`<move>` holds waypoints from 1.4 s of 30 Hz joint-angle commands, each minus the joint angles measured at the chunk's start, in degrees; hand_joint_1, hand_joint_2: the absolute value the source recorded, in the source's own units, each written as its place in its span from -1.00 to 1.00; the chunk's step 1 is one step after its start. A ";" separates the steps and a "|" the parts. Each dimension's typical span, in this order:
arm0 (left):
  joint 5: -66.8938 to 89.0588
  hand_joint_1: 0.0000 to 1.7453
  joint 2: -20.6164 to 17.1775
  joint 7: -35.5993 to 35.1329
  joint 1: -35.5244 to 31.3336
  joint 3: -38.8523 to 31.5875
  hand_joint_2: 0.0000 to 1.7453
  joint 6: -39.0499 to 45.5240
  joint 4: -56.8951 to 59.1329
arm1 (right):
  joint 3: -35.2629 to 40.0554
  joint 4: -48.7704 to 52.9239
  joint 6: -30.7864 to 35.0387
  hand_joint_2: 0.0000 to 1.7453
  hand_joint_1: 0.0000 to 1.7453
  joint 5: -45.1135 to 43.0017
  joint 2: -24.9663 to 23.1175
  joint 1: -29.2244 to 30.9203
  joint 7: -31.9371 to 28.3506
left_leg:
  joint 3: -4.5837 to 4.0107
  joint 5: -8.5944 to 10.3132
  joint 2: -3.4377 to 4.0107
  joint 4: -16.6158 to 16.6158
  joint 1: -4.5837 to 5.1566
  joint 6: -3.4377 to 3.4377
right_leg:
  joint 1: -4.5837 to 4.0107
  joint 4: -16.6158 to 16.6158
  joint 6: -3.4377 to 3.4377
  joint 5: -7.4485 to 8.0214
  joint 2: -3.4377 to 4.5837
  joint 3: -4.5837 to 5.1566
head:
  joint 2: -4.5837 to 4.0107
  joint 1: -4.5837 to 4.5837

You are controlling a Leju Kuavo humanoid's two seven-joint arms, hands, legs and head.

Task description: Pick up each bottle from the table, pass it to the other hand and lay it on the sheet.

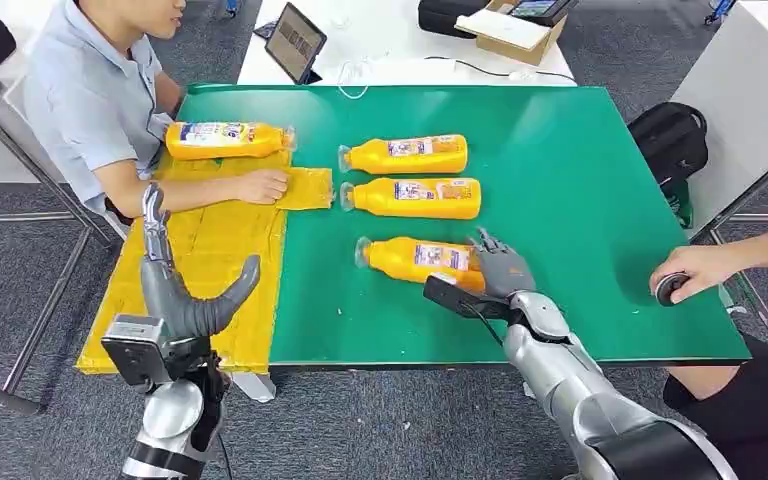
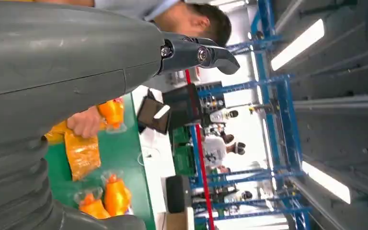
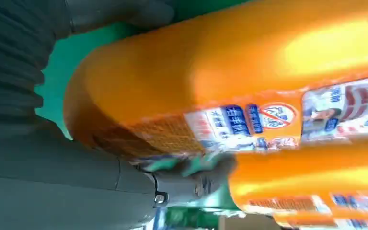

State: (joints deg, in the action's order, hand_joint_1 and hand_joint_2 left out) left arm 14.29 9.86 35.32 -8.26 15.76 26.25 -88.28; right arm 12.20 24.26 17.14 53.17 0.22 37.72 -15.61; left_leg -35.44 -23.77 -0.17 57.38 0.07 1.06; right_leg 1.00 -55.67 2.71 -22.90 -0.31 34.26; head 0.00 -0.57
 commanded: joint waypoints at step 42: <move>-18.93 -1.00 0.92 -8.32 3.29 2.34 1.00 -16.07 14.05 | -0.98 35.16 -8.14 1.00 0.96 -37.84 -9.59 -19.95 -16.96 | 0.15 -0.13 -0.01 -0.05 -0.08 -0.08 | -0.06 0.03 -0.12 -0.15 -0.01 -0.16 | 0.00 0.02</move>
State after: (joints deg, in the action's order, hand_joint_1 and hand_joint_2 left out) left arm -4.26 10.78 27.10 -5.12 16.02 10.45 -80.23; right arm 7.39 49.39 8.37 16.42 -9.25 20.95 -33.03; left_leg -35.54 -23.82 -0.16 57.36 0.03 1.03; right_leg 0.97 -55.66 2.69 -22.95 -0.31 34.36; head 0.00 -0.55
